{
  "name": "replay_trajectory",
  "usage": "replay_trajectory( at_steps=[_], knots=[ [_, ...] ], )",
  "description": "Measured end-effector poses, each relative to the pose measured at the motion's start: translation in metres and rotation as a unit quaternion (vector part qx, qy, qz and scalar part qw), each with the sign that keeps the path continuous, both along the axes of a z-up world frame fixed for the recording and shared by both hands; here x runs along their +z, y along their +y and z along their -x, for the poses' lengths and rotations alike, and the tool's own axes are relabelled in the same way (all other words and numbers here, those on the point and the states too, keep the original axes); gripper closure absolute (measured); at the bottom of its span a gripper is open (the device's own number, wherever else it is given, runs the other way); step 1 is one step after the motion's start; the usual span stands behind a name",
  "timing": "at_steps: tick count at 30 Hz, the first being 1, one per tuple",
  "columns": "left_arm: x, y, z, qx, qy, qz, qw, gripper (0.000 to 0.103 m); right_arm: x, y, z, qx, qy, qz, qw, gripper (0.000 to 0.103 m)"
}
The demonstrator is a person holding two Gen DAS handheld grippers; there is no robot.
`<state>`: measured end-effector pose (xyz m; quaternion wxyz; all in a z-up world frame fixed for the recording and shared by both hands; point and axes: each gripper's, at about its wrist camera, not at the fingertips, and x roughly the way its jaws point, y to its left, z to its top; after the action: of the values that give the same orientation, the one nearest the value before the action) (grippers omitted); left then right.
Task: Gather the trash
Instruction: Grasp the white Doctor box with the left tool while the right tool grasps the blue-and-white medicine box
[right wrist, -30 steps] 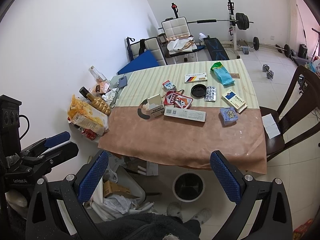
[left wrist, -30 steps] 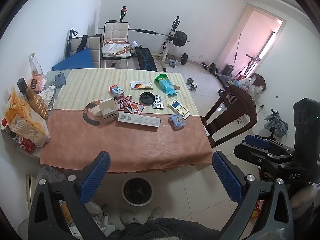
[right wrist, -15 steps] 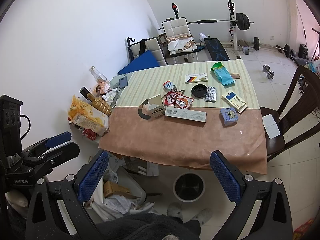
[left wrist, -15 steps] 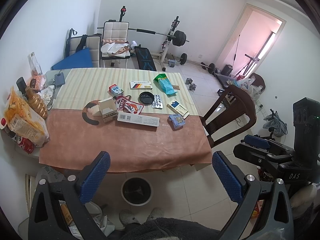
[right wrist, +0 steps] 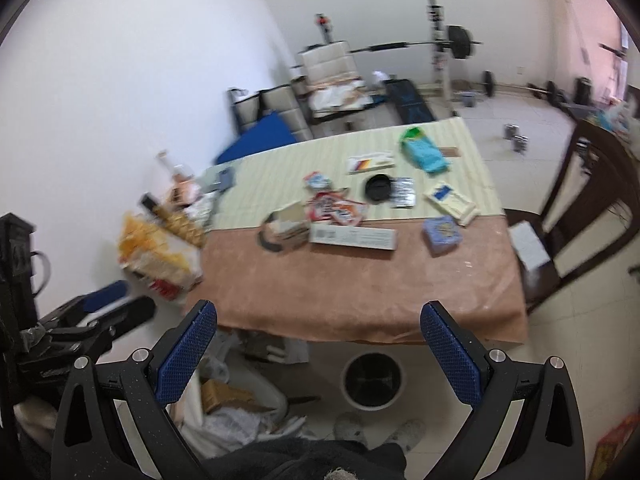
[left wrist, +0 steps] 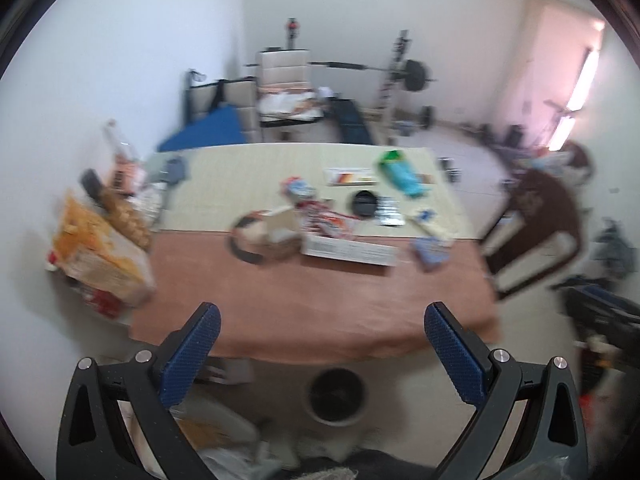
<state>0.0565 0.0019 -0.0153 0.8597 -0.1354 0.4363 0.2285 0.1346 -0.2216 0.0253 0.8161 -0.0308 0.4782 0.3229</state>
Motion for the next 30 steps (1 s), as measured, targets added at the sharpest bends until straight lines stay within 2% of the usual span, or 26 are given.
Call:
replay_trajectory(
  at_steps=[2,5,10,12,14,15,18,19,20,21,23,25,27,28,29,30],
  knots=[
    [-0.026,0.014,-0.021,0.017,0.023,0.006,0.9996,0.0,-0.012,0.0,-0.013,-0.023,0.0,0.015,1.0,0.0],
    [-0.074,0.034,-0.058,0.041,0.068,0.053,0.9955,0.0,-0.04,-0.002,-0.042,-0.056,0.005,0.044,0.997,0.0],
    [-0.15,0.058,-0.124,0.082,0.131,0.139,0.9781,0.0,-0.103,-0.005,-0.118,-0.091,0.027,0.103,0.99,0.0],
    [-0.178,0.066,-0.149,0.115,0.143,0.177,0.9669,0.0,-0.129,-0.003,-0.153,-0.096,0.036,0.124,0.987,0.0],
    [-0.207,0.075,-0.172,0.152,0.151,0.22,0.9517,0.0,-0.159,0.002,-0.197,-0.094,0.05,0.142,0.984,0.0],
    [-0.22,0.081,-0.182,0.171,0.155,0.243,0.9422,0.0,-0.174,0.007,-0.216,-0.089,0.054,0.15,0.983,0.0],
    [-0.268,0.095,-0.214,0.23,0.154,0.322,0.9051,0.003,-0.22,0.026,-0.281,-0.067,0.066,0.181,0.979,0.0],
    [-0.284,0.098,-0.224,0.249,0.15,0.345,0.8927,0.006,-0.234,0.032,-0.299,-0.06,0.072,0.192,0.977,0.0],
    [-0.296,0.102,-0.232,0.265,0.147,0.362,0.8815,0.015,-0.253,0.04,-0.325,-0.047,0.082,0.202,0.975,0.0],
    [-0.308,0.104,-0.242,0.278,0.147,0.374,0.8726,0.022,-0.264,0.048,-0.339,-0.037,0.089,0.209,0.973,0.0],
    [-0.329,0.109,-0.257,0.305,0.144,0.391,0.8563,0.022,-0.291,0.062,-0.373,-0.019,0.095,0.229,0.969,0.0],
    [-0.345,0.112,-0.27,0.327,0.142,0.398,0.845,0.022,-0.318,0.077,-0.405,0.0,0.095,0.246,0.965,0.0],
    [-0.354,0.113,-0.277,0.34,0.146,0.396,0.8402,0.025,-0.342,0.09,-0.429,0.018,0.097,0.265,0.959,0.0],
    [-0.357,0.113,-0.28,0.343,0.151,0.391,0.8409,0.029,-0.352,0.095,-0.439,0.03,0.098,0.273,0.956,0.0],
    [-0.358,0.112,-0.282,0.343,0.158,0.38,0.8442,0.041,-0.36,0.1,-0.447,0.041,0.099,0.28,0.954,0.0],
    [-0.358,0.111,-0.284,0.341,0.165,0.372,0.8475,0.044,-0.37,0.106,-0.456,0.056,0.099,0.285,0.952,0.0]
  ],
)
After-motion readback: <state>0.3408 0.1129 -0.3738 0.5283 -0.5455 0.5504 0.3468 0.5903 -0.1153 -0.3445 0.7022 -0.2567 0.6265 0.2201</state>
